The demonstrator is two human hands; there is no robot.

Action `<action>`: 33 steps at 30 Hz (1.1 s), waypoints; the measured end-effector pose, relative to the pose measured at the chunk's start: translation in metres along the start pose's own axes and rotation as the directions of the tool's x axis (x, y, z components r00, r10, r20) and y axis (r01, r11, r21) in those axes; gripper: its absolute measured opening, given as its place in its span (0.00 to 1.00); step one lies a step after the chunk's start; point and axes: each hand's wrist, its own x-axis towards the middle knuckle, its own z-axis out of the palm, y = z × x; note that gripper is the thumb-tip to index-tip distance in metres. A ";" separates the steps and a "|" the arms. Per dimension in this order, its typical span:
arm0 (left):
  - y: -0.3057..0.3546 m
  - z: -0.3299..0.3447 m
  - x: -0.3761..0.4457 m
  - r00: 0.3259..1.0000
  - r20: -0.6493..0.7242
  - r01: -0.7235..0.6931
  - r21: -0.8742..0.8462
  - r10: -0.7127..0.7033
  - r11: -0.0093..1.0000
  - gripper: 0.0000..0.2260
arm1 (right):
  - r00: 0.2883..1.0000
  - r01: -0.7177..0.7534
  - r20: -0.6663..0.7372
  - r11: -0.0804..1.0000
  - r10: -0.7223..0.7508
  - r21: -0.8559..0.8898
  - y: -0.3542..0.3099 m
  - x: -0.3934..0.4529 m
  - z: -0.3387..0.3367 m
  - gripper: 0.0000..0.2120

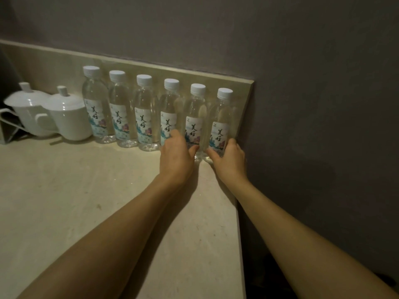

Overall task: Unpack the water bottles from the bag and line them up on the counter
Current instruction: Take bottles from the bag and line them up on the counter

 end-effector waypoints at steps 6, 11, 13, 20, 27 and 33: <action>0.002 0.002 0.005 1.000 -0.011 -0.007 0.049 0.008 0.999 0.18 | 1.000 -0.007 -0.010 0.999 0.006 -0.031 -0.003 0.005 0.002 0.24; 0.000 0.002 0.007 1.000 -0.007 -0.023 0.059 0.024 0.998 0.18 | 1.000 -0.004 -0.015 0.999 0.003 -0.041 -0.003 0.004 0.003 0.24; -0.001 0.002 0.007 0.999 -0.008 -0.034 0.059 0.034 0.998 0.18 | 1.000 -0.004 -0.029 0.999 0.003 -0.045 -0.004 0.002 0.004 0.23; -0.003 0.004 0.008 0.999 -0.009 -0.047 0.060 0.047 0.997 0.19 | 0.998 -0.004 -0.065 0.999 0.000 -0.053 -0.006 0.001 0.005 0.23; -0.004 0.006 0.009 0.998 -0.011 -0.056 0.051 0.057 0.997 0.19 | 0.999 -0.016 -0.038 0.998 0.014 -0.061 -0.007 0.002 0.004 0.24; -0.006 0.001 0.010 1.000 0.012 -0.028 0.013 0.028 1.000 0.20 | 0.999 -0.032 -0.005 0.999 0.032 -0.042 -0.009 0.001 0.001 0.24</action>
